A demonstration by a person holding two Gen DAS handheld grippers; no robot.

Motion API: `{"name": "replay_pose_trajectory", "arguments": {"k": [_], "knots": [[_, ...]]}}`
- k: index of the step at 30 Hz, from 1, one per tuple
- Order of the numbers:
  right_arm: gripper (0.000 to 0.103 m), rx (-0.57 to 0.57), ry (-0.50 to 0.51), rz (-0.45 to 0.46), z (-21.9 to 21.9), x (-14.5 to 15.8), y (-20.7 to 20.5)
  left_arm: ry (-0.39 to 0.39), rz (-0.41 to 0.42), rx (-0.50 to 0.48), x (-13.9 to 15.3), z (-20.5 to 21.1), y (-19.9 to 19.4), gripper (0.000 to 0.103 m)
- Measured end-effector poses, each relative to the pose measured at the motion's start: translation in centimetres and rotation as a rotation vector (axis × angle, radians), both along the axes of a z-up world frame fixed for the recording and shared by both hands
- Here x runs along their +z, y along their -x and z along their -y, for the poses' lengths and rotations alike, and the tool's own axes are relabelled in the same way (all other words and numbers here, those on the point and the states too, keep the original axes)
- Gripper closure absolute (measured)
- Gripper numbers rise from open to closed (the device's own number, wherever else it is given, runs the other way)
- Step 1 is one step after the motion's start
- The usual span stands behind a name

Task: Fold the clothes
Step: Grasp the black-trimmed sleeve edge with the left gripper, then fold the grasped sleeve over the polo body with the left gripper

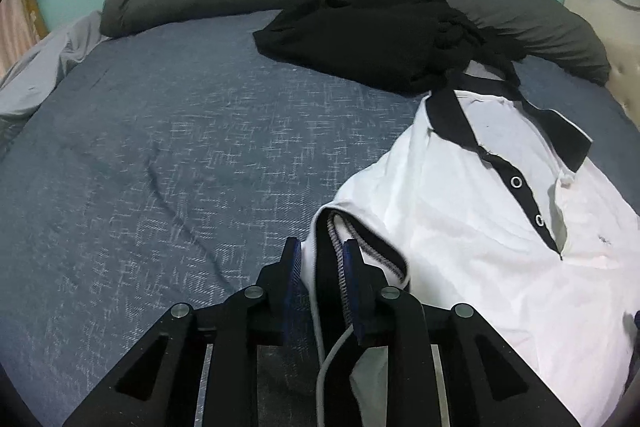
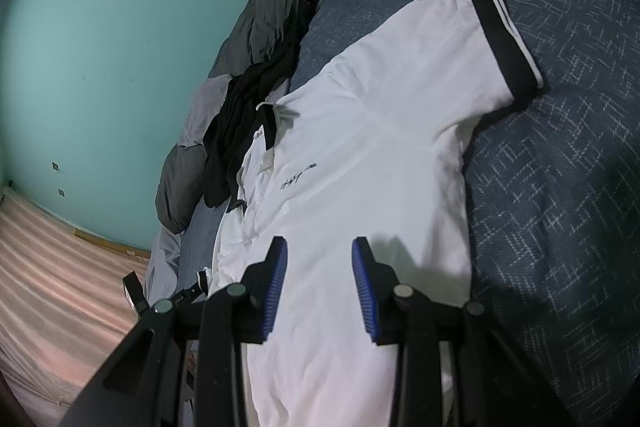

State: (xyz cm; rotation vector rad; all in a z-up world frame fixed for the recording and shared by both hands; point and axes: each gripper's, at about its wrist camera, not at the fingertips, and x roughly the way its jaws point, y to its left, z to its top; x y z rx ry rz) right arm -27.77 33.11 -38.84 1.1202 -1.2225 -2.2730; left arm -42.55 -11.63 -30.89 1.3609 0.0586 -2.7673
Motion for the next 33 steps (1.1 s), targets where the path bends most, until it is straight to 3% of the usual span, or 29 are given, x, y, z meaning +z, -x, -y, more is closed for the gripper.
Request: {"name": "replay_pose_trajectory", "arguments": {"k": [4, 5, 6, 7, 12, 18, 24, 30, 33], "knots": [[0.07, -0.001, 0.0, -0.002, 0.0, 0.0, -0.1, -0.031, 0.007, -0.022, 0.1, 0.1, 0.7, 0.08], [0.07, -0.002, 0.001, 0.0, -0.1, 0.0, -0.1, -0.041, 0.011, -0.024, 0.0, 0.1, 0.8, 0.084], [0.07, -0.003, 0.003, 0.001, -0.1, -0.1, -0.1, -0.052, 0.014, -0.025, 0.0, 0.2, 1.0, 0.097], [0.07, -0.003, 0.003, 0.001, -0.1, -0.1, -0.1, -0.06, 0.017, -0.022, 0.0, 0.4, 1.0, 0.101], [0.07, -0.006, 0.006, 0.001, -0.2, -0.1, -0.1, -0.082, -0.02, -0.001, 1.1, 1.8, 0.2, 0.101], [0.07, -0.007, 0.011, 0.002, -0.3, -0.1, -0.1, -0.114, -0.115, 0.11, 4.7, 6.9, -2.5, 0.101], [0.07, -0.002, 0.009, 0.002, 0.0, -0.1, -0.1, -0.16, -0.102, 0.207, 5.2, 11.4, -3.7, 0.101], [0.07, -0.001, 0.003, 0.002, 0.0, -0.1, -0.2, -0.175, -0.055, 0.242, 4.0, 13.1, -2.9, 0.101], [0.07, 0.001, 0.001, 0.005, -0.1, -0.3, -0.1, -0.224, -0.064, 0.283, 4.1, 14.1, -2.8, 0.102]]}}
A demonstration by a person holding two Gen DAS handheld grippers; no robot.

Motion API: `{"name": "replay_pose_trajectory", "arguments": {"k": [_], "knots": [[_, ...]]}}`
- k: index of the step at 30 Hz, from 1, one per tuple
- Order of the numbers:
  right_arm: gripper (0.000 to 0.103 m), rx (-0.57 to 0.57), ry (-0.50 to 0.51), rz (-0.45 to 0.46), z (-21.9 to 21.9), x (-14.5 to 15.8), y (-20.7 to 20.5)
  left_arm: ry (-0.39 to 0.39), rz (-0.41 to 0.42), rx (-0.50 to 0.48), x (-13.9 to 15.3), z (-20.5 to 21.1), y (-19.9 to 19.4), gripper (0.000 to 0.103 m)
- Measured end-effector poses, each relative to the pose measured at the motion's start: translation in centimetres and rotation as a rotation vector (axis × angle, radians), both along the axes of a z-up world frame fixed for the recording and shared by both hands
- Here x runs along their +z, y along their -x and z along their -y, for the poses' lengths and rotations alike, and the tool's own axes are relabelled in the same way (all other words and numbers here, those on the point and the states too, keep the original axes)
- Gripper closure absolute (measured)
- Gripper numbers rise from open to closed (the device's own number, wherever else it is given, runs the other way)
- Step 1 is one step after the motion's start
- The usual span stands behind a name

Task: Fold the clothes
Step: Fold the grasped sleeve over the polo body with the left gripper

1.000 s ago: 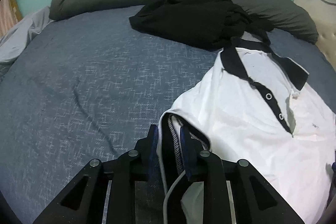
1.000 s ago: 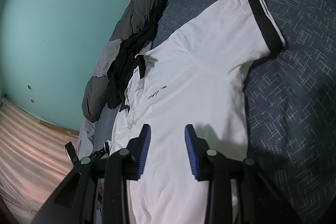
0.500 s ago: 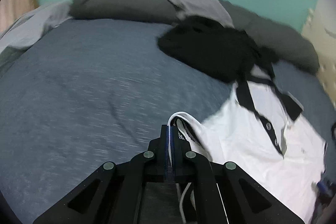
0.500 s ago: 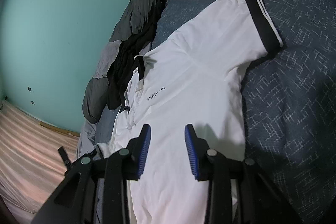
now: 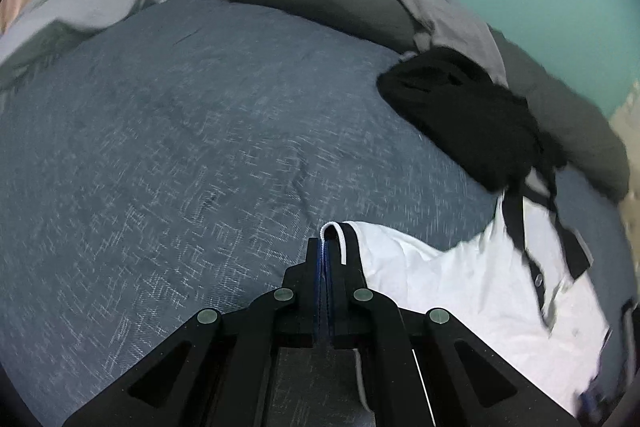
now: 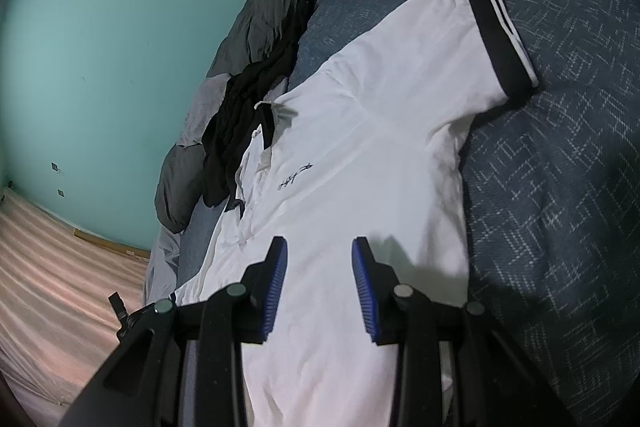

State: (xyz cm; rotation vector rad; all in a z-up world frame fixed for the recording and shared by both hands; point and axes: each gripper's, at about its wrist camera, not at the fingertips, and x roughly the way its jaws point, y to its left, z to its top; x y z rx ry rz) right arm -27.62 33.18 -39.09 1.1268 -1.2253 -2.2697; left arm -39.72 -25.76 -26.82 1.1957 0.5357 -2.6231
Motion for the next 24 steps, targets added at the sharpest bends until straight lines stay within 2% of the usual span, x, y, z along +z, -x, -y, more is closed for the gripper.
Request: {"name": "replay_pose_trajectory", "arguments": {"k": [6, 10, 12, 19, 22, 24], "knots": [[0.07, 0.0, -0.002, 0.002, 0.0, -0.1, 0.1, 0.024, -0.008, 0.002, 1.4, 1.2, -0.1, 0.102], [0.07, 0.008, -0.002, 0.001, 0.2, 0.0, 0.1, 0.016, 0.062, -0.113, -0.3, -0.8, 2.0, 0.101], [0.07, 0.012, -0.008, -0.001, 0.4, 0.0, 0.1, 0.055, 0.104, -0.173, -1.6, -2.8, 3.3, 0.101], [0.07, 0.009, -0.008, 0.004, 0.3, -0.1, 0.2, 0.017, 0.131, -0.222, -3.0, -4.5, 3.5, 0.1], [0.07, 0.01, -0.003, 0.005, 0.4, -0.2, 0.2, 0.028, 0.126, -0.212, -2.4, -4.1, 2.3, 0.091], [0.07, 0.01, -0.001, 0.004, 0.4, -0.1, 0.3, 0.026, 0.128, -0.217, -2.4, -3.9, 1.3, 0.074]]}}
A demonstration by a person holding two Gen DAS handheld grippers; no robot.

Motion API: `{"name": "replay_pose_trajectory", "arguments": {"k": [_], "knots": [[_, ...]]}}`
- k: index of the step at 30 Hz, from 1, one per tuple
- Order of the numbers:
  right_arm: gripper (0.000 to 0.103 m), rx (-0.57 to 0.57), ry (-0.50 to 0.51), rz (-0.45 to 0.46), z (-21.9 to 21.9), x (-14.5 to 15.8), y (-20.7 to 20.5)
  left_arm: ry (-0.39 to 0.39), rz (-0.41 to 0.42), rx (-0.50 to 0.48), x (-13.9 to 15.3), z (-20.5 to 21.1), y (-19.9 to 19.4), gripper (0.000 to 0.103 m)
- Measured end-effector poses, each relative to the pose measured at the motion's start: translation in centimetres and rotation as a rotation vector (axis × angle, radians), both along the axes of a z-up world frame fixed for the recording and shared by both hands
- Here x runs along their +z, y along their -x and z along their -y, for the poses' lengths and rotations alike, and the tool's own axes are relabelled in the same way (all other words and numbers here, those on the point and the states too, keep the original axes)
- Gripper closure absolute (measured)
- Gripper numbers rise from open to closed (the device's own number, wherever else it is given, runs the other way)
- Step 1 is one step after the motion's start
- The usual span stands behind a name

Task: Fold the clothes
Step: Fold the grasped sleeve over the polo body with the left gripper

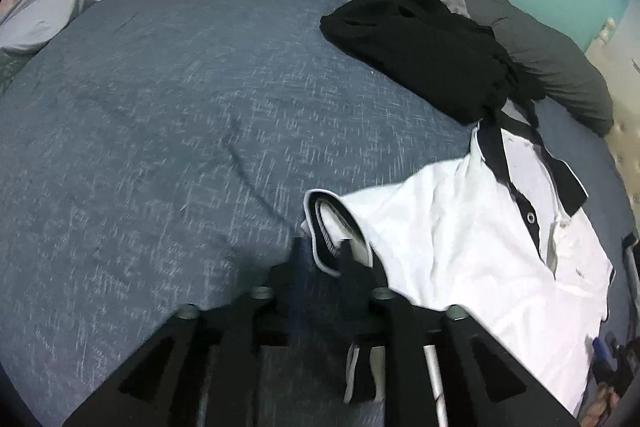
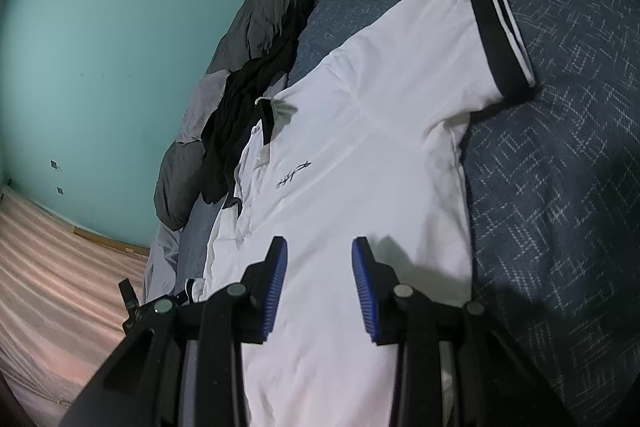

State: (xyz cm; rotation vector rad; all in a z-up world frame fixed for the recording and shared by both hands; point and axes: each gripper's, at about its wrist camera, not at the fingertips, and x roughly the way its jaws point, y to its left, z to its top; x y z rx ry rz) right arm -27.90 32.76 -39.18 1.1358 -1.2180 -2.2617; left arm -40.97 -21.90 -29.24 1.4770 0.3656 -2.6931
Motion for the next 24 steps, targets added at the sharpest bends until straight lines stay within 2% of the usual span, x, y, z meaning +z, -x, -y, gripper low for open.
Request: {"name": "replay_pose_trajectory", "arguments": {"k": [7, 10, 14, 16, 19, 22, 24], "knots": [[0.07, 0.007, 0.004, -0.002, 0.3, 0.1, -0.1, -0.03, 0.034, 0.004, -2.1, 0.3, -1.8, 0.071], [0.07, 0.005, 0.006, -0.002, 0.2, 0.1, -0.1, -0.094, 0.01, 0.012, -2.3, 0.3, -2.8, 0.071], [0.07, 0.0, 0.01, 0.005, 0.0, -0.1, 0.0, -0.121, -0.006, -0.019, -2.3, -1.4, -4.0, 0.071], [0.07, -0.002, 0.013, 0.008, -0.1, -0.2, -0.1, -0.118, -0.008, -0.045, -2.3, -2.3, -4.3, 0.071], [0.07, 0.001, 0.013, 0.008, 0.0, -0.1, -0.1, -0.074, -0.002, -0.071, -2.5, -3.6, -4.3, 0.071], [0.07, 0.002, 0.016, 0.008, 0.0, -0.1, -0.2, -0.091, -0.008, -0.055, -2.3, -3.3, -4.4, 0.069], [0.07, 0.0, 0.018, 0.01, -0.1, -0.2, -0.2, -0.105, -0.019, -0.044, -2.1, -3.0, -4.5, 0.063]]}}
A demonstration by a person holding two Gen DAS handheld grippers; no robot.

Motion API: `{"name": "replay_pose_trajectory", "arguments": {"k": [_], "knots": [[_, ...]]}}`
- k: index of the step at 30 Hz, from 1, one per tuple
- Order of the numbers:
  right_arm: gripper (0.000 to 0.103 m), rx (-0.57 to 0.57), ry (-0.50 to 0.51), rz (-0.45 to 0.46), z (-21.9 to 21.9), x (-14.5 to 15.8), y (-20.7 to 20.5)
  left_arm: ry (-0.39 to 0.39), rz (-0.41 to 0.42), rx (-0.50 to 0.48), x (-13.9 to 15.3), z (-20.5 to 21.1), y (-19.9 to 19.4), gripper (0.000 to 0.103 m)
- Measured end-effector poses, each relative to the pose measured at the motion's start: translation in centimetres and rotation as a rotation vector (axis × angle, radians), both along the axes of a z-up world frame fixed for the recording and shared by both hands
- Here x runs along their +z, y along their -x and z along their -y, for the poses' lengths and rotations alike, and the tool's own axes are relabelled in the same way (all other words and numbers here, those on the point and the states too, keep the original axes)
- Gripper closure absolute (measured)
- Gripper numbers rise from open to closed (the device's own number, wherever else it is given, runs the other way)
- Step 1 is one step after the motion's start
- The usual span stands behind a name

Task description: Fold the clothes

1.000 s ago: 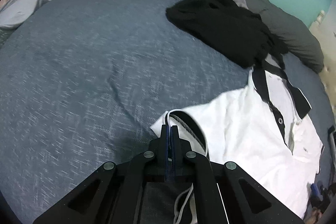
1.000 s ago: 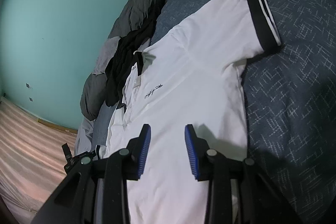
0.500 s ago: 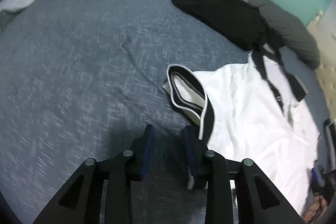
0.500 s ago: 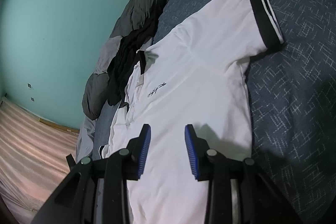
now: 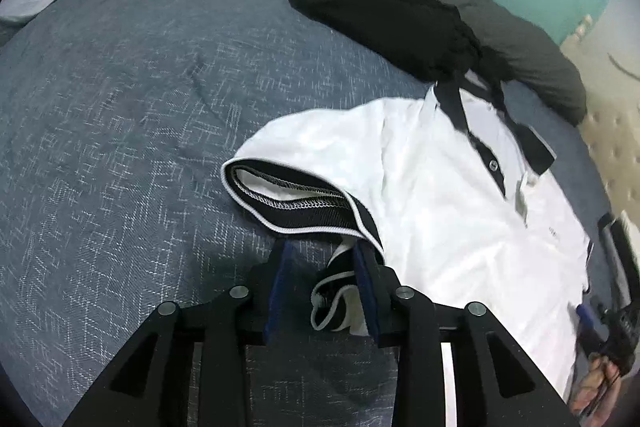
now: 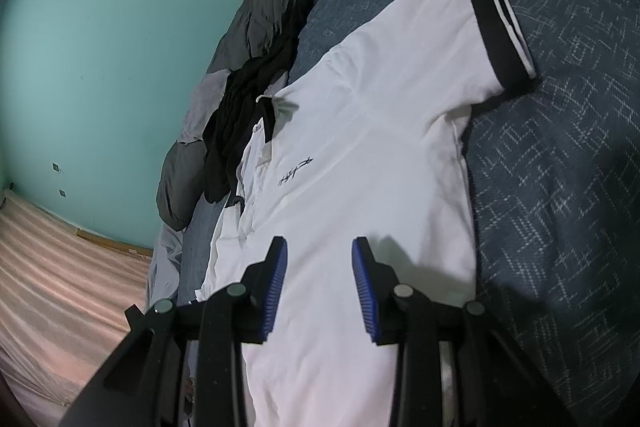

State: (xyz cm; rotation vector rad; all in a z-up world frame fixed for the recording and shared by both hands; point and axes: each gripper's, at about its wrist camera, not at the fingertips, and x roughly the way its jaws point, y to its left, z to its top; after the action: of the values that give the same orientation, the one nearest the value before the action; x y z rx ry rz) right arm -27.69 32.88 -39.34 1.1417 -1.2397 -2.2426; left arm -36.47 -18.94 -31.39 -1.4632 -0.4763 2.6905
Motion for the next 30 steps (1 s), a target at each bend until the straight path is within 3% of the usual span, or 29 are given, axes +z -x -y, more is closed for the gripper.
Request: {"name": "replay_pose_trajectory", "arguments": {"k": [10, 16, 20, 26, 28, 30], "knots": [[0.07, -0.007, 0.011, 0.005, -0.2, -0.1, 0.0, -0.161, -0.032, 0.099, 0.1, 1.6, -0.1, 0.058], [0.07, -0.008, 0.014, 0.007, -0.2, -0.1, 0.0, -0.118, -0.03, 0.034, -0.1, 0.3, -0.9, 0.055], [0.07, -0.01, 0.016, 0.007, -0.3, -0.1, 0.1, -0.132, -0.057, 0.026, 0.3, 0.3, -1.7, 0.054], [0.07, -0.008, 0.018, 0.009, -0.3, -0.1, 0.1, -0.099, -0.032, -0.005, -0.4, 0.3, -1.6, 0.055], [0.07, -0.008, 0.018, 0.008, -0.3, -0.1, 0.0, -0.1, -0.03, -0.013, -0.6, 0.3, -1.4, 0.065], [0.07, -0.012, 0.02, 0.01, -0.4, -0.1, 0.0, -0.091, -0.024, -0.027, -0.8, 0.1, -1.3, 0.095]]}}
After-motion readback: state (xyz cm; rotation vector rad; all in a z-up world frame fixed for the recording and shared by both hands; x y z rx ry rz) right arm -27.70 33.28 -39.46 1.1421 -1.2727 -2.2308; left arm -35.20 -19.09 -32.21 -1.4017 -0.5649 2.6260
